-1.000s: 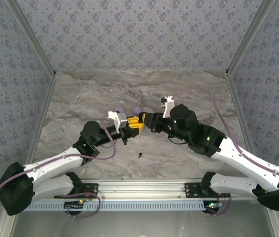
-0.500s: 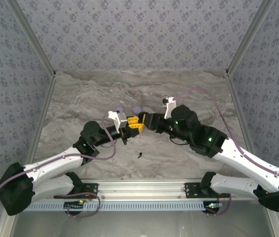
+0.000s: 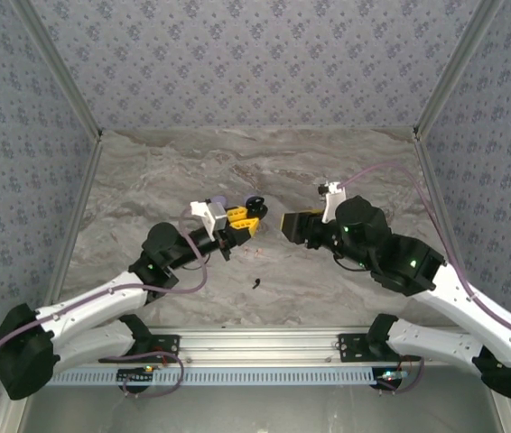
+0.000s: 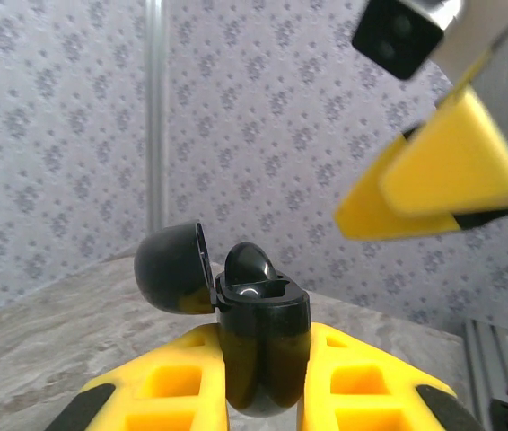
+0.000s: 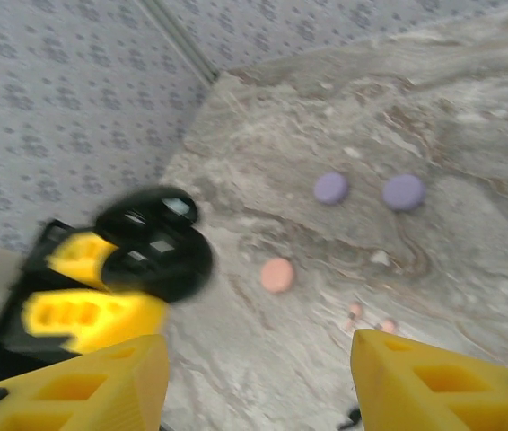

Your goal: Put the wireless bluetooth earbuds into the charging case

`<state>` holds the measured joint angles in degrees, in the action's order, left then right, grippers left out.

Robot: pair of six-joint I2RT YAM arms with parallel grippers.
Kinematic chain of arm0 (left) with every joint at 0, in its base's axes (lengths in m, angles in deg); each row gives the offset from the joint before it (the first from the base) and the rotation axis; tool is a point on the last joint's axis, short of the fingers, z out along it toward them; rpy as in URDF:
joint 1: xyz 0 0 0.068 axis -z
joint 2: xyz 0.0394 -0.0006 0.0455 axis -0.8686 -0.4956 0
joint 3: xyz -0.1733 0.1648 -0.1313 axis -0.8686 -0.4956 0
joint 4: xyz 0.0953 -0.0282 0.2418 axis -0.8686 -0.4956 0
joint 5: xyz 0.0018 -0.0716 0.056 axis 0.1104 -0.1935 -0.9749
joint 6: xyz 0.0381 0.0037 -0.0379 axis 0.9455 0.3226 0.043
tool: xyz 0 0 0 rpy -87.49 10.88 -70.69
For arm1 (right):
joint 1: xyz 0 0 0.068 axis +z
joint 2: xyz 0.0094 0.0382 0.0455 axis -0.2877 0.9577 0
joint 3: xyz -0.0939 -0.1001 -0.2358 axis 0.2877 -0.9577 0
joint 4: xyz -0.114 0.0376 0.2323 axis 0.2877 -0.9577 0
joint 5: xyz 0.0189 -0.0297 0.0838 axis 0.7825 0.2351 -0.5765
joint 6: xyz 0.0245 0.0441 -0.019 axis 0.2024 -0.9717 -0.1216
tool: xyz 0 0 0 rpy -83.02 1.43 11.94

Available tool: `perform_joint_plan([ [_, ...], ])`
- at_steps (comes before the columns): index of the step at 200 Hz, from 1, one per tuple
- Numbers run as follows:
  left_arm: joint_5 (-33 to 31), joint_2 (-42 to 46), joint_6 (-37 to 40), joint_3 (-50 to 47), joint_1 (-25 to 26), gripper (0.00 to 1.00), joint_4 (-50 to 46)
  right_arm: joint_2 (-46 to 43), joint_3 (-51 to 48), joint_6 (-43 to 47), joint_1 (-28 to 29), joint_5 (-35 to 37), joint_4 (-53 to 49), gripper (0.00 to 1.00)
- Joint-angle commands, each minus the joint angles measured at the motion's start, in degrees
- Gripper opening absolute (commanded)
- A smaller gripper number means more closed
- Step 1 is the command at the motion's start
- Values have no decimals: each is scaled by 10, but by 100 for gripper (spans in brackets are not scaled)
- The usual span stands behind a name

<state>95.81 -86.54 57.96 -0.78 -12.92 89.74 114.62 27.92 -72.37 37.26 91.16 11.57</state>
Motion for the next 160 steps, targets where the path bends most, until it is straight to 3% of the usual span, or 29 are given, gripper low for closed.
perform_joint_plan([
  [1, -74, 32, 21, -15, 3, 0, -26, 11, -36, -9, -3, 24, -94, 56],
  [25, -149, 57, 18, -23, 2, 0, -58, 43, -93, -50, 8, 9, -83, 53],
  [49, -180, 74, 4, -25, -10, 0, -81, 88, -165, -97, 33, -13, 1, 52],
  [109, -178, 79, -34, -34, -39, 0, -89, 285, -165, -118, 92, -28, 102, 52],
  [160, -171, 90, -41, -37, -44, 0, -93, 367, -126, -113, 106, -14, 113, 45],
])
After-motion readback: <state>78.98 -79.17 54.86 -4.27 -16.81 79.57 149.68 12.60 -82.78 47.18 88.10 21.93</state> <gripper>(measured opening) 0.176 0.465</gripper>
